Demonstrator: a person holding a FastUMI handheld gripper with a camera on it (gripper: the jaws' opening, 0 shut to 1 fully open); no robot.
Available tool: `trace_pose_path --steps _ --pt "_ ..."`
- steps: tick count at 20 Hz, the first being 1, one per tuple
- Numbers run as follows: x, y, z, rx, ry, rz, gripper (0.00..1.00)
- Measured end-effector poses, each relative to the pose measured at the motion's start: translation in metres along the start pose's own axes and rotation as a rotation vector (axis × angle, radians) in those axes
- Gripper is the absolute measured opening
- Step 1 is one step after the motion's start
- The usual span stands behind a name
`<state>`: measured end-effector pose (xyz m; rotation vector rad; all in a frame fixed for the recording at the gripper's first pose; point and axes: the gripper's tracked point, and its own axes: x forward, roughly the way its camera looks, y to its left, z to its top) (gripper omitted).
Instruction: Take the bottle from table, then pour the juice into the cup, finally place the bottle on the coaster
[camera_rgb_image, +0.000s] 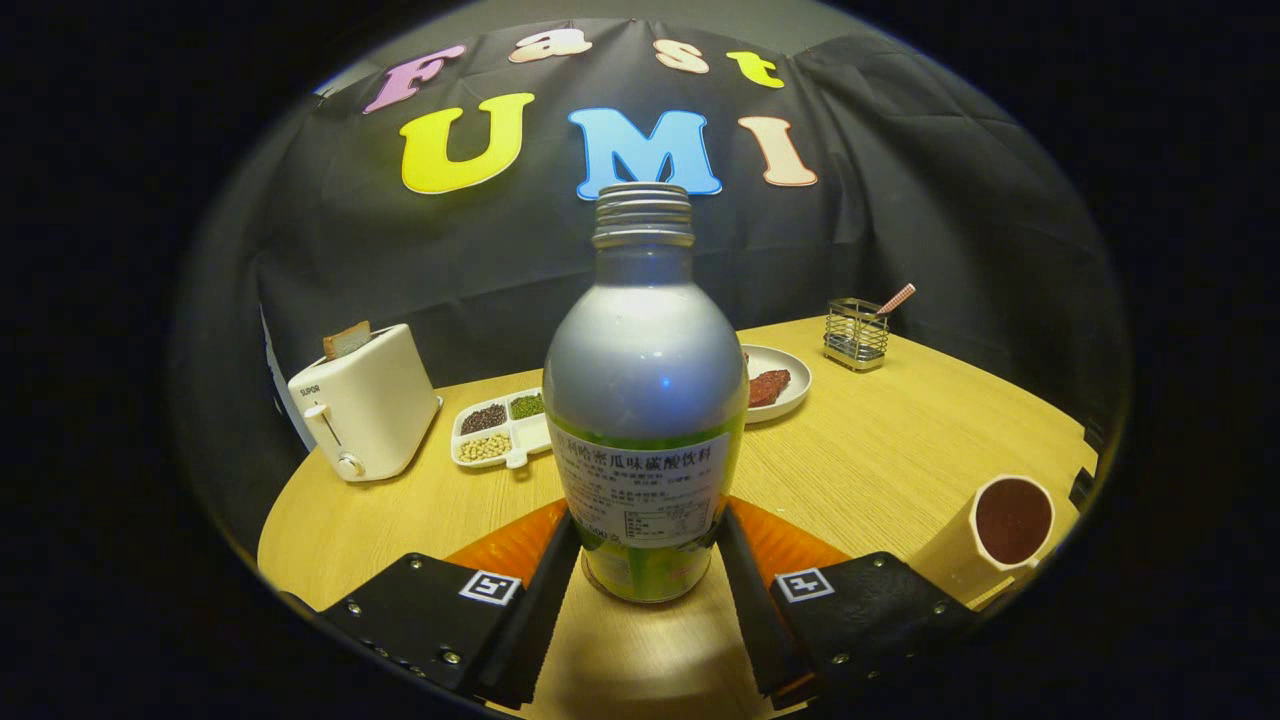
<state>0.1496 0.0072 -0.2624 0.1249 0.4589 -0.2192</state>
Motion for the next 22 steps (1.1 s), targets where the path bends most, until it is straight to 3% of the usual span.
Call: trace_pose_path --steps 22 --pt "0.033 0.009 -0.02 -0.124 0.028 0.06 0.79"
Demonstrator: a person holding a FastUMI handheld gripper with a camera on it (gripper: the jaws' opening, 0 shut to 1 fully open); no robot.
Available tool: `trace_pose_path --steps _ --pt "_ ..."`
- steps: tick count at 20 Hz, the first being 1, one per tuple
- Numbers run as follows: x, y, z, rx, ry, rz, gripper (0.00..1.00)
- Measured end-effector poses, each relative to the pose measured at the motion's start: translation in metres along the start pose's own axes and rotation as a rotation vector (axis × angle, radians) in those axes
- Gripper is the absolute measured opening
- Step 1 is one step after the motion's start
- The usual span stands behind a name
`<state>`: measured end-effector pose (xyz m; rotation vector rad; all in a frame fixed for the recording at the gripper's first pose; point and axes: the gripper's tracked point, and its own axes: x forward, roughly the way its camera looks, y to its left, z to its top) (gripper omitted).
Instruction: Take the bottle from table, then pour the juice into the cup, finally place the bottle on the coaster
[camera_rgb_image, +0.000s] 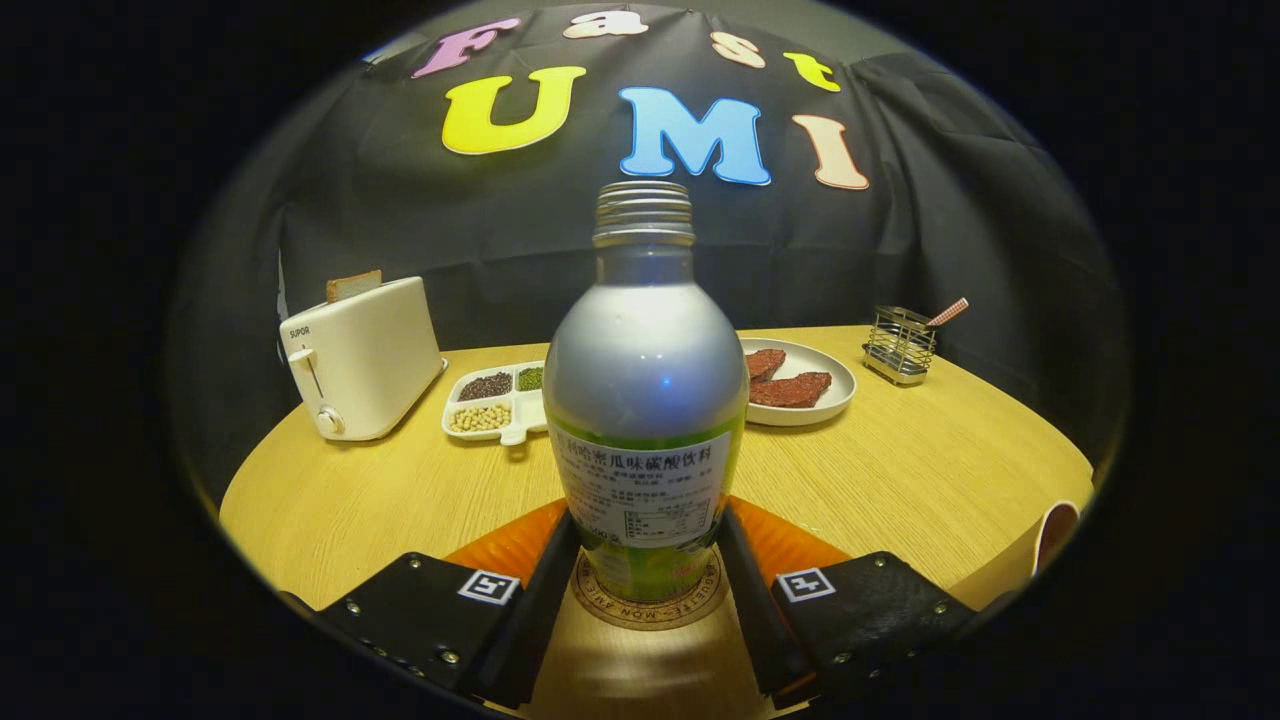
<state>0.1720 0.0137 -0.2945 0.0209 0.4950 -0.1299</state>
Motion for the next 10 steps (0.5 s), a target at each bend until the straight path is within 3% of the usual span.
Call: trace_pose_path --steps 10 --pt "-0.0013 -0.0007 -0.0038 0.013 0.007 0.031 0.84"
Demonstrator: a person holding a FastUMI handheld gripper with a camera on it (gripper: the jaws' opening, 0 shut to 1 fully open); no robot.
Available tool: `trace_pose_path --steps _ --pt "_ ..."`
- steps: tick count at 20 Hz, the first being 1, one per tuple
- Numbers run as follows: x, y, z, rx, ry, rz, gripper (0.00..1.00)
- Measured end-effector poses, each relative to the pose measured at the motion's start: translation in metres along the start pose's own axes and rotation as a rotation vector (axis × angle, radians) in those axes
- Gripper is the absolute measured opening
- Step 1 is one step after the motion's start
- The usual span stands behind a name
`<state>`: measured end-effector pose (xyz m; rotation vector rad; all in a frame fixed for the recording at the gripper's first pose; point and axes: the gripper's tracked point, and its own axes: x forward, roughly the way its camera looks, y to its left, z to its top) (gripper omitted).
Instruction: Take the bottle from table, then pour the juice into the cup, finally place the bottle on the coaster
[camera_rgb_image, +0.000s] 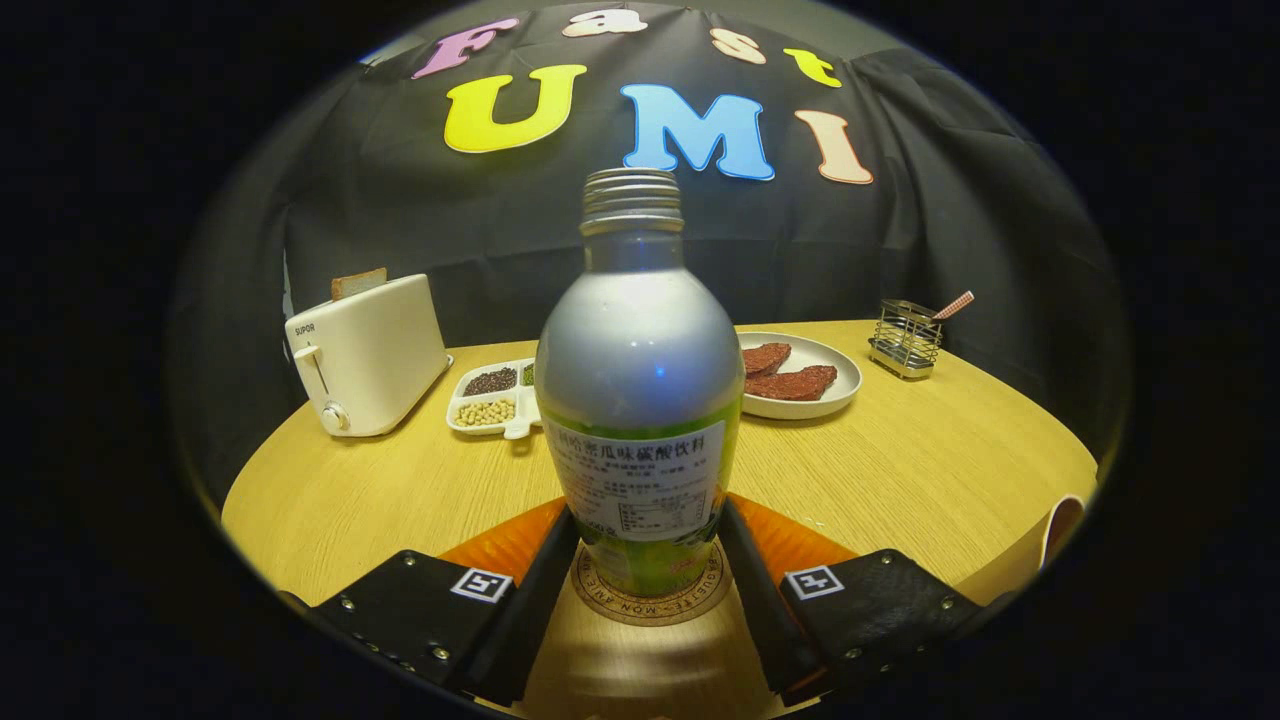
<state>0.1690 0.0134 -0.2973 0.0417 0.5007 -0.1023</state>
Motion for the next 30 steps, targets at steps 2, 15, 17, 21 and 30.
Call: trace_pose_path --steps 2,15,17,21,30 --pt "-0.002 0.0 0.001 0.006 -0.014 0.01 0.84" --pt "-0.048 -0.004 0.023 -0.015 -0.074 0.044 0.84" --pt "-0.065 -0.007 0.034 -0.019 -0.102 0.044 0.84" --pt "-0.105 -0.008 0.056 -0.04 -0.159 0.056 0.84" --pt "-0.194 -0.001 0.113 -0.067 -0.292 0.114 0.84"
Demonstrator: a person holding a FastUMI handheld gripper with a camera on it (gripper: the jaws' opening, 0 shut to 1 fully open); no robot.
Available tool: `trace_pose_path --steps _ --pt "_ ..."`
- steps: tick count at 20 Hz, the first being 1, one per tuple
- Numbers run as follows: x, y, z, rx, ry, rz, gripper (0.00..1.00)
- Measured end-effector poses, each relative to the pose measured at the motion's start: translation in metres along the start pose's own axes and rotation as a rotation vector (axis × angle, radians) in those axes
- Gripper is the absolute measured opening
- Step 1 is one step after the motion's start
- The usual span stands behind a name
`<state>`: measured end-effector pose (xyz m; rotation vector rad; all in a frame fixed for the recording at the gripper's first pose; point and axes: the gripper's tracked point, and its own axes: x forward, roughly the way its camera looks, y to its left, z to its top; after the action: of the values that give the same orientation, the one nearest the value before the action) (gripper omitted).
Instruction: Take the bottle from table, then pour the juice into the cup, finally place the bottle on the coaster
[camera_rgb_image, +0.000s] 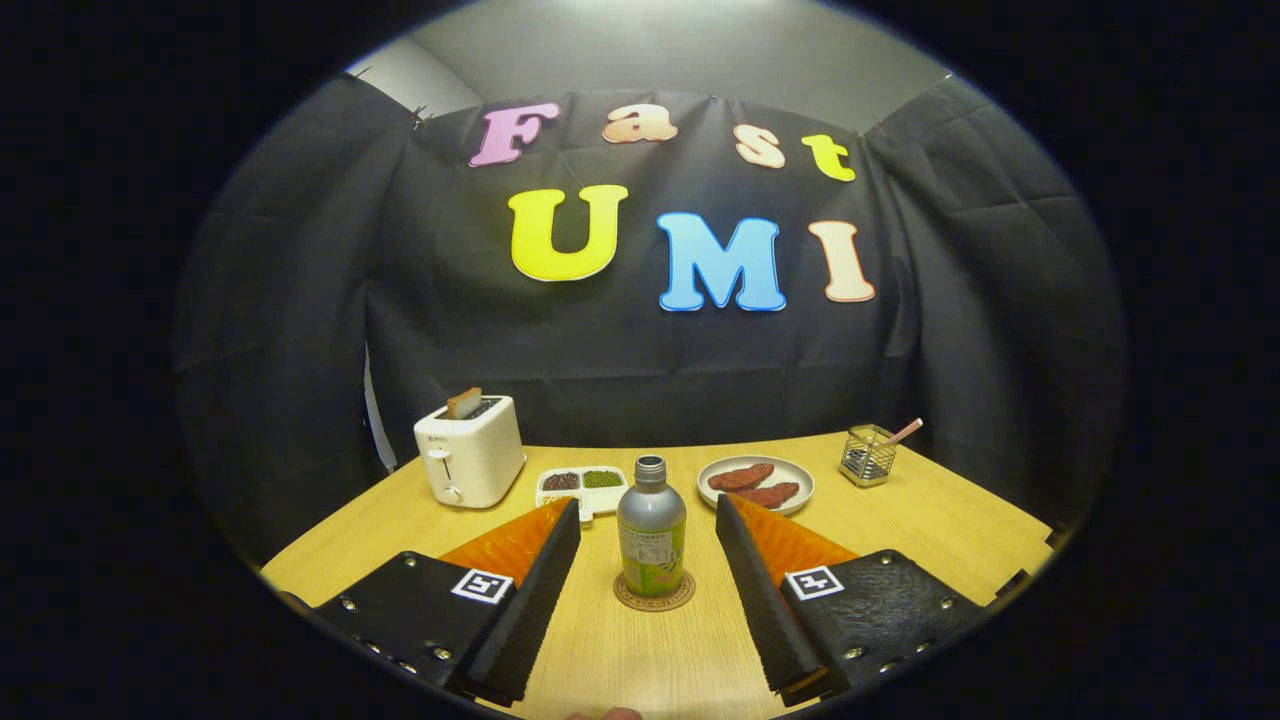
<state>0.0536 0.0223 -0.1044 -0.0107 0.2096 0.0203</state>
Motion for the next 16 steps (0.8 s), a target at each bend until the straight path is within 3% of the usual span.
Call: trace_pose_path --steps 8,16 --pt "-0.052 0.009 0.051 -0.011 -0.092 0.046 0.84" --pt "-0.072 0.018 0.073 -0.036 -0.143 0.069 0.84"
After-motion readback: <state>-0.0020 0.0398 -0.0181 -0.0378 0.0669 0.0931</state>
